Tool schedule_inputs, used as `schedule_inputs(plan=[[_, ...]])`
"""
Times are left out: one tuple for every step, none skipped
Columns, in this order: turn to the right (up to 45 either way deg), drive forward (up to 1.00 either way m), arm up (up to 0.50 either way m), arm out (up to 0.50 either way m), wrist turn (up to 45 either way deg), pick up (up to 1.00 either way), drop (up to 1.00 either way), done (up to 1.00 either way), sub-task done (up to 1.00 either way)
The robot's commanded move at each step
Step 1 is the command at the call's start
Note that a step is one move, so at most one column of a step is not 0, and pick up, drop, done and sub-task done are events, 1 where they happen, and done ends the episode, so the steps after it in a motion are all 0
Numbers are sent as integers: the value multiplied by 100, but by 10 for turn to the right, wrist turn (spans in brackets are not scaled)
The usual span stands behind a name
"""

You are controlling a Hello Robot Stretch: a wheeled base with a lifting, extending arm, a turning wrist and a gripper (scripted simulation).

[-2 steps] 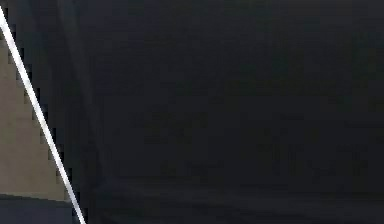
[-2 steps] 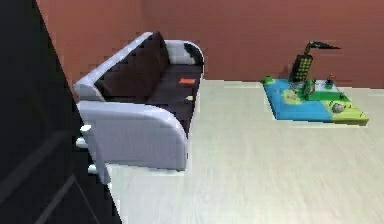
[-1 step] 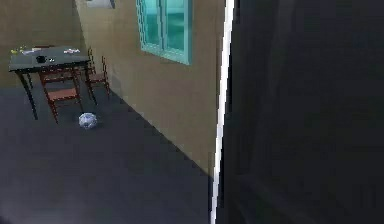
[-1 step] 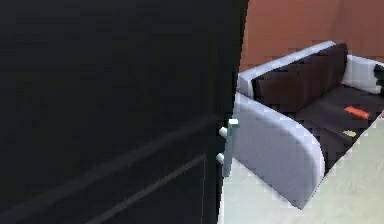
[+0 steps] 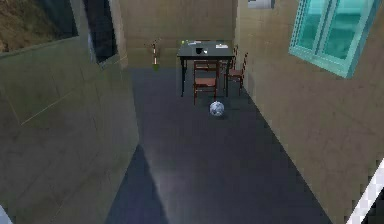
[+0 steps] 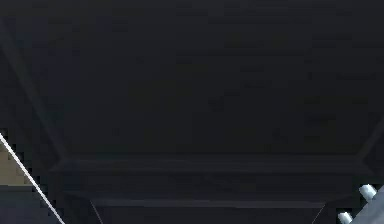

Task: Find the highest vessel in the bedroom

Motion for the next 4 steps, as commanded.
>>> schedule_inputs(plan=[[-30, 0, 0, 0, 0, 0, 0, 0, 0], [0, 100, 0, 0, 0, 0, 0, 0, 0], [0, 100, 0, 0, 0, 0, 0, 0, 0], [0, 70, 0, 0, 0, 0, 0, 0, 0]])
